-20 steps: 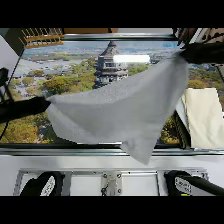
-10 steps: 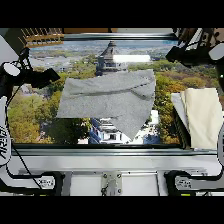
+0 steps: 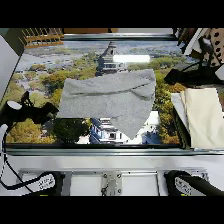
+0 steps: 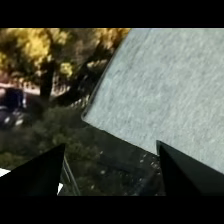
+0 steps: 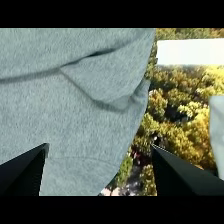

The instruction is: Fold the clothes and pants, and hang the long-sleeved shirts on hangers.

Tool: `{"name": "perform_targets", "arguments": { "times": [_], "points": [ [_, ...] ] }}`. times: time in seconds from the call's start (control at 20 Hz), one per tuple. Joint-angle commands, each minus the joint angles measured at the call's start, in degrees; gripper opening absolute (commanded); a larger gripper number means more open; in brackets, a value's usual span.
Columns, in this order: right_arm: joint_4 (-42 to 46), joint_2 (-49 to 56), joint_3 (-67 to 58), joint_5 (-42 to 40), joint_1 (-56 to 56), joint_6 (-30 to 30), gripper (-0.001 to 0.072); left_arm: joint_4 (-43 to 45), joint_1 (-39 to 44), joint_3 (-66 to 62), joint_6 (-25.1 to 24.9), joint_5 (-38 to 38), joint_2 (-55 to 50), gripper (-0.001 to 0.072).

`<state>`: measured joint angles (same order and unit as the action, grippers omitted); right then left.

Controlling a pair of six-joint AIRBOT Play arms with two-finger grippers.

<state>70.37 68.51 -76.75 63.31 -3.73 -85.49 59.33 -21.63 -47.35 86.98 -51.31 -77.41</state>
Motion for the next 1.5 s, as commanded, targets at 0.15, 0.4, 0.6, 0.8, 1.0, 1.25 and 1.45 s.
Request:
{"name": "perform_targets", "arguments": {
  "times": [0.15, 0.4, 0.6, 0.8, 1.0, 1.25, 1.45],
  "points": [
    [-0.1, -1.9, 6.5, -2.6, 5.8, 0.2, 0.0697, -8.3, 4.3, 5.1, -0.2, 10.6, -3.3, 0.0615],
    [0.6, -1.8, 7.7, -2.9, 5.4, 0.2, 0.0697, -8.3, 7.3, -3.3, 2.4, 12.2, -8.3, 0.0293],
    [0.3, 1.3, 14.4, -2.8, 0.5, -3.1, 0.0697, -7.8, 7.2, -7.8, -0.1, 9.0, -8.7, 0.0008],
    [-4.6, 11.1, 19.2, -5.5, -4.2, -3.9, 0.0697, -7.9, 7.2, -10.2, -4.7, 4.5, -8.7, 0.0008],
    [-17.6, 20.3, 19.2, -8.3, -4.2, 4.1, 0.0697, -7.8, 7.2, -10.0, -4.7, 4.4, -8.7, 0.0008],
    [-23.3, 23.9, 19.2, -10.7, -2.3, 7.8, 0.0693, -7.9, 7.2, -10.0, -4.7, 4.6, -8.7, 0.0007],
    [-23.3, 23.9, 19.1, -11.8, -0.1, 10.0, 0.0291, -7.9, 7.2, -10.0, -4.7, 5.0, -8.7, 0.0008]
  ]
}}
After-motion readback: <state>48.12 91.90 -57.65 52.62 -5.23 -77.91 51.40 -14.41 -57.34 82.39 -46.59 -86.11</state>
